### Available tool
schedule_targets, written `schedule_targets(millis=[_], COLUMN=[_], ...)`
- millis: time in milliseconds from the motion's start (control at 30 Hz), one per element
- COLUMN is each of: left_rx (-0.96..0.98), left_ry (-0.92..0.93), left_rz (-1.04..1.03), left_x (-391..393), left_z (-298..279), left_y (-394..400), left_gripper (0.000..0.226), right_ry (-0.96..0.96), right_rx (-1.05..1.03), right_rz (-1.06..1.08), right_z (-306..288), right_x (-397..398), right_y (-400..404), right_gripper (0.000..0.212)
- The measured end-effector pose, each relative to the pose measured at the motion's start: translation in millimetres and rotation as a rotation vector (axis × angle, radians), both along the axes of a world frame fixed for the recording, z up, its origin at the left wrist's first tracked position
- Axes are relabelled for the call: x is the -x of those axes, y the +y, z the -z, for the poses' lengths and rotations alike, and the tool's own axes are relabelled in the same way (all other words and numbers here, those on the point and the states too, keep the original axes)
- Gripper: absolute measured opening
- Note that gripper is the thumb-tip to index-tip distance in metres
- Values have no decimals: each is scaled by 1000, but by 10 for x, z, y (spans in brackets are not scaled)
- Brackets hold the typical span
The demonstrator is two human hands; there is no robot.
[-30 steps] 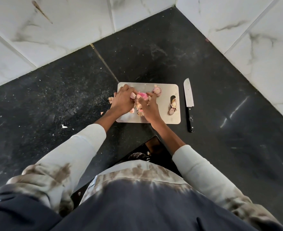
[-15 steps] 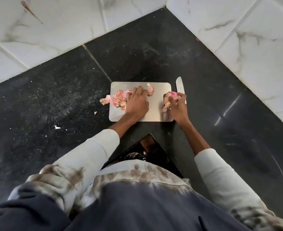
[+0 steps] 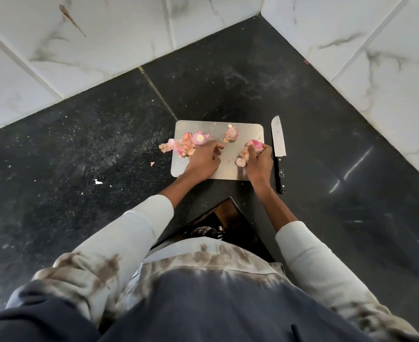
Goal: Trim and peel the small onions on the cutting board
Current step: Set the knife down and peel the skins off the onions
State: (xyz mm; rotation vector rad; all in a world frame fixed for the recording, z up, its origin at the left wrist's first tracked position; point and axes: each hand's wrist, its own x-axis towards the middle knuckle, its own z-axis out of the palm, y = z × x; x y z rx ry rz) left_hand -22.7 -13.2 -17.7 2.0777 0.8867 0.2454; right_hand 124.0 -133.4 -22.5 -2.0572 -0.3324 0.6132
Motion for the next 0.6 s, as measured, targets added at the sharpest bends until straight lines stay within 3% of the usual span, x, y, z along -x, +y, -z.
schedule_targets(millis=[300, 467, 600], left_rx=[-45, -89, -156], left_ry=[-20, 19, 129], left_rz=[-16, 66, 231], left_x=[14, -99, -291], left_z=[3, -3, 33], left_y=[2, -97, -219], left_gripper=[41, 44, 59], right_ry=[49, 141, 118], right_rx=[-62, -179, -146], right_rz=[-72, 110, 217], right_z=[-229, -398, -425], right_x=[369, 112, -286], right_y=[94, -11, -288], right_gripper=[43, 33, 48])
